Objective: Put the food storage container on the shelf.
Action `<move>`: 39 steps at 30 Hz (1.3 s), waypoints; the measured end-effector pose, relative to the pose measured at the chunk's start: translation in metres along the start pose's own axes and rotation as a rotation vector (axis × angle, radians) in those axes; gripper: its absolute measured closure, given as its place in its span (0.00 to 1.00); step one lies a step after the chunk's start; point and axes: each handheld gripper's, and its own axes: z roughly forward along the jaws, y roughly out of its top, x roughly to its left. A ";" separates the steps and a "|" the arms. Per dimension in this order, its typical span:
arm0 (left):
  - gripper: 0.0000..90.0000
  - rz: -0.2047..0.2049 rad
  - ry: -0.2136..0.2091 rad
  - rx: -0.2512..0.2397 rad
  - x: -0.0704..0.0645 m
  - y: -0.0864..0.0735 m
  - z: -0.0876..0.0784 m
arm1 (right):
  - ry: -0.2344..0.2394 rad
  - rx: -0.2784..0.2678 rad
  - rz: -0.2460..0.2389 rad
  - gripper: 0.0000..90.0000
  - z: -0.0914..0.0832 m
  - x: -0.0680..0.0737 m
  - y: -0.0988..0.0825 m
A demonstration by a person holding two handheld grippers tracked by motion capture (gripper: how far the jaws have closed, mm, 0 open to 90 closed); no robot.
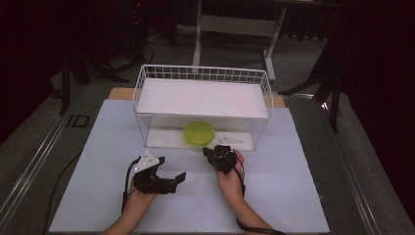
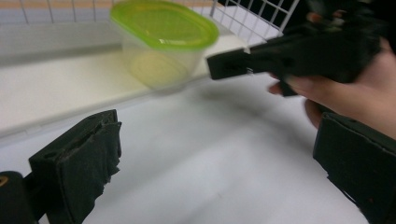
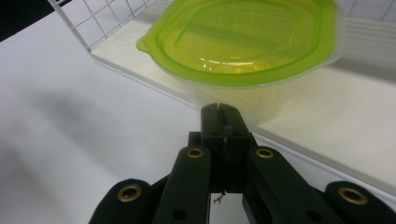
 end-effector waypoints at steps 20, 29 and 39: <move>0.02 0.076 0.089 -0.034 0.004 -0.014 -0.006 | -0.021 -0.010 0.051 1.00 0.033 -0.003 0.019; 0.02 0.072 0.084 -0.062 0.005 -0.013 -0.010 | -0.025 -0.006 0.095 1.00 0.046 -0.005 0.022; 0.02 0.084 0.035 -0.061 0.004 -0.010 -0.009 | -0.006 -0.025 0.060 0.70 0.030 0.001 0.005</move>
